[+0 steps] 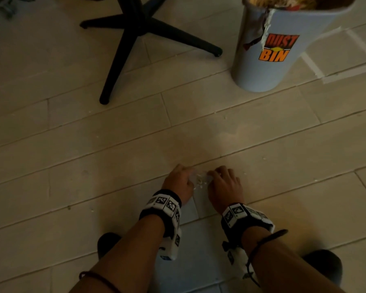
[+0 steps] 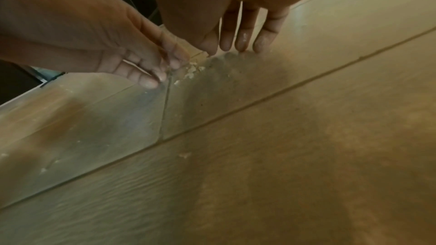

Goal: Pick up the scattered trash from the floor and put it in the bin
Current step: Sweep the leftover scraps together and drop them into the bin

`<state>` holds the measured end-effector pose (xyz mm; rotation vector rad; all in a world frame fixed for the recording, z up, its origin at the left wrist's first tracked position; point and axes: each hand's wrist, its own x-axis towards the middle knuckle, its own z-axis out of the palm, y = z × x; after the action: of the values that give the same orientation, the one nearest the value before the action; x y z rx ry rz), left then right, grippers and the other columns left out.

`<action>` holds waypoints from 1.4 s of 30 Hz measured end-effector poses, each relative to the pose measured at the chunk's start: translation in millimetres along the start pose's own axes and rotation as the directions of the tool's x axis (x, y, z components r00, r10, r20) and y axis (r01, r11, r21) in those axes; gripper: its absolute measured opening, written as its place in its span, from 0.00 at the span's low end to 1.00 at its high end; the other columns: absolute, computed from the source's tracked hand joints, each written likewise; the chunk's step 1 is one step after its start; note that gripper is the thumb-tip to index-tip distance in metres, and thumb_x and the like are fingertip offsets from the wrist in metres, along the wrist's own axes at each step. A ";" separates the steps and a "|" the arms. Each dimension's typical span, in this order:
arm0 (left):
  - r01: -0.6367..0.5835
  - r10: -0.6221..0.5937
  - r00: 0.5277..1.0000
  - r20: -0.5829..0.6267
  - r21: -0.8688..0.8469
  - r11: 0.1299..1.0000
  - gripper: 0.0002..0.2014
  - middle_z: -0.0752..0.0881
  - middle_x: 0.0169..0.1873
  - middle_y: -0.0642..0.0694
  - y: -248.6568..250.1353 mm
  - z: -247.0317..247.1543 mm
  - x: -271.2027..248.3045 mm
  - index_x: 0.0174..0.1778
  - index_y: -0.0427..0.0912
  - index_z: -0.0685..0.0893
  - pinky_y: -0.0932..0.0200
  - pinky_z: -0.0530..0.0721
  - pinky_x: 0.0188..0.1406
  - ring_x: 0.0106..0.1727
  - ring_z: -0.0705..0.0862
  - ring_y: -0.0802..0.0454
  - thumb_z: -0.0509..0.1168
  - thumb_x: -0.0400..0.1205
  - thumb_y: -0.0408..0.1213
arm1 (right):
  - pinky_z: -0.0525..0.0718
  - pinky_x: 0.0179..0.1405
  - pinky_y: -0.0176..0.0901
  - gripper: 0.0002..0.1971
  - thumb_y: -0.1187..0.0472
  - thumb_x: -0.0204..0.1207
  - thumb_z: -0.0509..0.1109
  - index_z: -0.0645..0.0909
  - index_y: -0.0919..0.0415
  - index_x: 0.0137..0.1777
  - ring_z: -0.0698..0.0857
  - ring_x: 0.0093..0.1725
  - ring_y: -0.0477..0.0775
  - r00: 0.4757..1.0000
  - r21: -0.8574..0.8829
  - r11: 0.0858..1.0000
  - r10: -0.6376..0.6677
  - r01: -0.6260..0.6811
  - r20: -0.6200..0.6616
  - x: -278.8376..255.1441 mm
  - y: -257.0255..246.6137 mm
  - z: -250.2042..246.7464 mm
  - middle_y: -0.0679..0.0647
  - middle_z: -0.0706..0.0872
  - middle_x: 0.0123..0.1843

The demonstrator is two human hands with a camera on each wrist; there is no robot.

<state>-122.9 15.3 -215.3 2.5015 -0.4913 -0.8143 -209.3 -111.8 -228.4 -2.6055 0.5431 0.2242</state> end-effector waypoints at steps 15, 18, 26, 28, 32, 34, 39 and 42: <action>-0.268 0.250 0.963 0.097 0.298 0.916 0.19 0.74 0.68 0.46 -12.2 23.5 -23.7 0.71 0.47 0.78 0.46 0.83 0.58 0.67 0.73 0.44 0.60 0.84 0.41 | 0.85 0.38 0.52 0.12 0.51 0.66 0.76 0.89 0.50 0.50 0.84 0.43 0.62 0.983 0.016 0.983 -0.183 0.182 0.033 -24.7 12.7 15.3 0.53 0.85 0.47; -0.254 0.243 0.967 0.077 0.270 0.929 0.15 0.82 0.61 0.44 -10.1 19.8 -23.7 0.65 0.48 0.84 0.48 0.82 0.58 0.62 0.79 0.43 0.61 0.84 0.39 | 0.82 0.32 0.47 0.08 0.58 0.61 0.83 0.90 0.48 0.39 0.84 0.38 0.59 0.974 0.050 0.972 -0.228 0.227 0.010 -21.6 10.3 18.9 0.51 0.85 0.40; -0.171 0.148 0.985 0.093 0.332 0.928 0.14 0.84 0.60 0.46 -1.7 14.8 -20.8 0.63 0.49 0.85 0.54 0.79 0.59 0.61 0.82 0.43 0.57 0.85 0.40 | 0.82 0.30 0.45 0.03 0.58 0.66 0.70 0.83 0.56 0.33 0.83 0.34 0.58 0.972 -0.092 0.968 -0.235 0.234 0.000 -17.4 1.5 28.6 0.53 0.81 0.35; -0.153 0.137 0.988 0.076 0.297 0.942 0.14 0.84 0.60 0.46 -2.4 17.0 -20.2 0.61 0.47 0.85 0.54 0.79 0.59 0.61 0.82 0.44 0.57 0.85 0.39 | 0.81 0.29 0.45 0.06 0.57 0.62 0.76 0.83 0.57 0.35 0.83 0.34 0.59 0.978 -0.137 0.968 -0.205 0.209 0.038 -19.3 -3.5 29.5 0.54 0.82 0.36; -0.090 0.089 0.996 0.017 0.198 0.976 0.13 0.85 0.57 0.42 -5.0 21.6 -16.8 0.57 0.43 0.85 0.52 0.80 0.56 0.57 0.83 0.42 0.57 0.84 0.39 | 0.81 0.31 0.49 0.14 0.60 0.55 0.83 0.83 0.59 0.38 0.83 0.37 0.60 0.990 -0.148 0.980 -0.124 0.132 0.064 -15.9 -8.3 24.7 0.56 0.83 0.38; -0.045 0.051 0.997 -0.058 0.103 0.994 0.11 0.87 0.53 0.40 -2.2 17.7 -11.1 0.55 0.42 0.87 0.52 0.82 0.53 0.54 0.85 0.41 0.60 0.83 0.38 | 0.79 0.43 0.53 0.08 0.66 0.68 0.74 0.82 0.64 0.47 0.82 0.47 0.65 0.997 -0.025 0.998 -0.063 0.064 0.033 -5.4 -6.0 15.1 0.61 0.83 0.47; -0.174 0.135 0.952 -0.276 -0.121 0.977 0.06 0.90 0.43 0.45 51.8 -26.6 27.9 0.47 0.43 0.88 0.53 0.86 0.49 0.45 0.87 0.46 0.69 0.79 0.39 | 0.74 0.46 0.45 0.05 0.68 0.79 0.66 0.83 0.67 0.49 0.83 0.50 0.67 0.957 0.433 0.902 0.120 0.006 -0.264 40.2 -5.9 -45.1 0.65 0.86 0.49; -0.348 0.269 0.865 -0.423 -0.120 0.930 0.07 0.90 0.43 0.44 110.9 -75.5 59.4 0.49 0.43 0.88 0.54 0.86 0.50 0.44 0.87 0.48 0.68 0.80 0.40 | 0.73 0.44 0.40 0.04 0.67 0.77 0.68 0.84 0.63 0.46 0.85 0.47 0.63 0.880 0.492 0.863 0.143 0.113 -0.452 75.5 -12.8 -113.9 0.60 0.88 0.47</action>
<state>-51.7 -80.4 -130.0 2.2413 -0.6140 -0.2009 -128.3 -180.9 -141.9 -2.1167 0.6794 -0.5155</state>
